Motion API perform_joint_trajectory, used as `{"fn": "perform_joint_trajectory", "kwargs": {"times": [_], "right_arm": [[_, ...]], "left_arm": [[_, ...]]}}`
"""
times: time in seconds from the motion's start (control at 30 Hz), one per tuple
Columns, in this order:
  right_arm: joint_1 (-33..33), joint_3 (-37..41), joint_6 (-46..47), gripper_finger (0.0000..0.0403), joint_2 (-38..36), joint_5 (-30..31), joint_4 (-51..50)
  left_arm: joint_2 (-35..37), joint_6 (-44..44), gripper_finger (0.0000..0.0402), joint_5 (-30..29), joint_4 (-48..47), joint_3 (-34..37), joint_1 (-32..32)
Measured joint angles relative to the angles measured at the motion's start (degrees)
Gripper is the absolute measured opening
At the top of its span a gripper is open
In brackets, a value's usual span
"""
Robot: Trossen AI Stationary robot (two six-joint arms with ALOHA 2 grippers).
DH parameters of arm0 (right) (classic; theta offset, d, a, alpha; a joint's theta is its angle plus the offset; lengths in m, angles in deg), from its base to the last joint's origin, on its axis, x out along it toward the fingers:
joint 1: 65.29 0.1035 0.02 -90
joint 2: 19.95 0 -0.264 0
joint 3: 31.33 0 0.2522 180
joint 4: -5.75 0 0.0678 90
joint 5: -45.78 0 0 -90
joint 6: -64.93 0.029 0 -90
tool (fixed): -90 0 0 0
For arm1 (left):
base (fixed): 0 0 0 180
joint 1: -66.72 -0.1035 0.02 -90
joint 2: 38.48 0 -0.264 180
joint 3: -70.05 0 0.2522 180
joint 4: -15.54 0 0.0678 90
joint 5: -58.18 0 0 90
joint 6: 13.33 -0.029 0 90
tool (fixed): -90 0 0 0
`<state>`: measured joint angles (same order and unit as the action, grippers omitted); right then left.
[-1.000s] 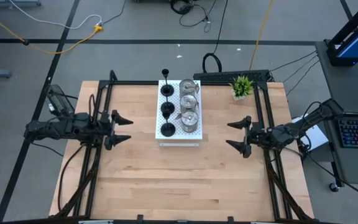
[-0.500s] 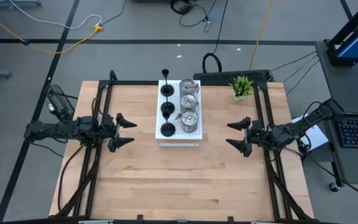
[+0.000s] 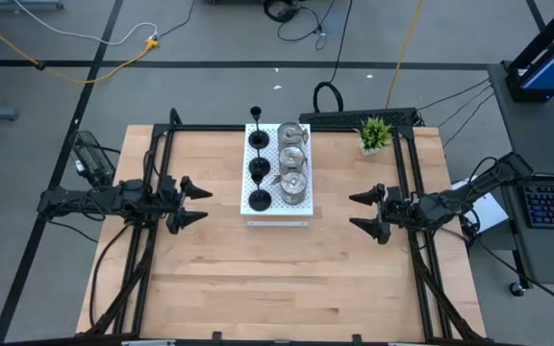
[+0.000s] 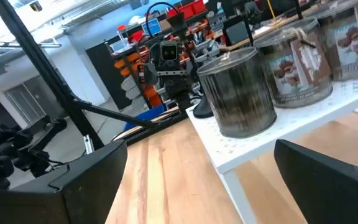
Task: Pick & Place candle stick holders
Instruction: Return to Home Position
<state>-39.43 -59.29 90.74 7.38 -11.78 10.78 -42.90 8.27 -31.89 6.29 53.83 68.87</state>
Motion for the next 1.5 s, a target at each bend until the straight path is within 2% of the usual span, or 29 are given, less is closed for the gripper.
{"fn": "perform_joint_trajectory", "kwargs": {"times": [0.2, 0.33, 0.43, 0.6, 0.7, 0.87, 0.9, 1.07, 1.2, 1.37, 1.5], "right_arm": [[0.0, 0.0, 3.5, 0.0400, 1.2, 0.0, 0.2], [0.0, 0.0, 0.2, 0.0391, 2.0, 5.9, -0.2], [0.0, 0.0, -3.3, 0.0364, 2.3, 9.7, -0.3], [-0.1, 0.0, -8.3, 0.0272, 2.2, 9.6, -0.3], [-0.1, 0.0, -11.4, 0.0193, 1.4, 9.6, -0.3], [-0.1, 0.0, -16.4, 0.0036, -1.2, 9.2, -1.8], [0.0, 0.0, -17.1, 0.0019, -2.1, 8.4, -2.5], [0.0, -0.3, -17.5, 0.0004, -6.4, 4.8, -5.7], [-0.9, -3.6, -18.0, 0.0001, -8.0, 4.7, -14.8], [-5.5, -8.8, -17.6, 0.0000, -6.6, 1.2, -25.1], [-10.5, -9.6, -15.8, 0.0000, -5.8, -1.8, -31.2]], "left_arm": [[0.0, 2.6, 0.0365, 0.0, 0.0, 0.0, 0.0], [0.0, 2.6, 0.0365, 0.0, 0.0, 0.0, 0.0], [0.0, 2.4, 0.0365, 0.0, 0.0, 0.0, 0.0], [0.0, 1.5, 0.0365, 0.0, 0.0, 0.0, 0.0], [0.0, -0.1, 0.0365, 0.0, 0.0, 0.0, 0.0], [0.0, -1.3, 0.0365, 0.3, 0.1, 0.0, 0.0], [0.0, -1.7, 0.0365, 0.6, 0.2, 0.0, 0.0], [0.0, -2.5, 0.0365, 3.1, 0.4, 0.0, 0.0], [0.0, -3.3, 0.0365, 3.3, -0.2, 0.0, 0.0], [0.0, -3.7, 0.0365, 3.1, -1.7, 0.0, -0.4], [0.0, -3.4, 0.0365, 4.1, -2.6, 0.0, -1.3]]}}
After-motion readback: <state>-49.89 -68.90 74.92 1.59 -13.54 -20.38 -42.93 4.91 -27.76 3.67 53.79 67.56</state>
